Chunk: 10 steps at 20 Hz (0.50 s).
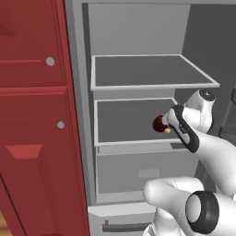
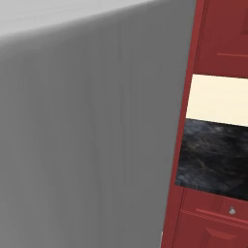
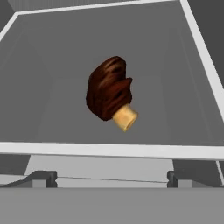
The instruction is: Gather the bell pepper and lemon wedge from the fridge and place them on a tray on the dining counter. Then gather the steak and chicken drumstick from the fridge and place them on the other tray.
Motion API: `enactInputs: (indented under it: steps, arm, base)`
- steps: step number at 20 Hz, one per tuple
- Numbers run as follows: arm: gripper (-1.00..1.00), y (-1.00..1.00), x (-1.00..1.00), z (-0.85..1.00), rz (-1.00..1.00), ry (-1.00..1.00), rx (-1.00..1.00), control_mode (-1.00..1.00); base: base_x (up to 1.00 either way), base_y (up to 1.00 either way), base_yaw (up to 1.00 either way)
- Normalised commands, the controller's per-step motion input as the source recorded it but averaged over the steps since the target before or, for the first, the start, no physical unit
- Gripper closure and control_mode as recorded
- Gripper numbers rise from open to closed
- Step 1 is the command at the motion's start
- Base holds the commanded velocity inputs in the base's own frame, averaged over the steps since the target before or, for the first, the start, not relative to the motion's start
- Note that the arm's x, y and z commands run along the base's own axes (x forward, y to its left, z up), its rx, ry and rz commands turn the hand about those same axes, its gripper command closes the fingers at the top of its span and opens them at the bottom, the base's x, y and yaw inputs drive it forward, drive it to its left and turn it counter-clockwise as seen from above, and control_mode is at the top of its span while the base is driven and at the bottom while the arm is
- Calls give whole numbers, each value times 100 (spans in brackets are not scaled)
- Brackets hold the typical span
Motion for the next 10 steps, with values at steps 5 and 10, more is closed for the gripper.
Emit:
enactInputs:
  steps: [5,10]
  arm:
    - [-100,0,0,0,0,0,0,100]
    - [-100,0,0,0,0,0,0,100]
  base:
    - [33,1,-1]
    - [17,4,0]
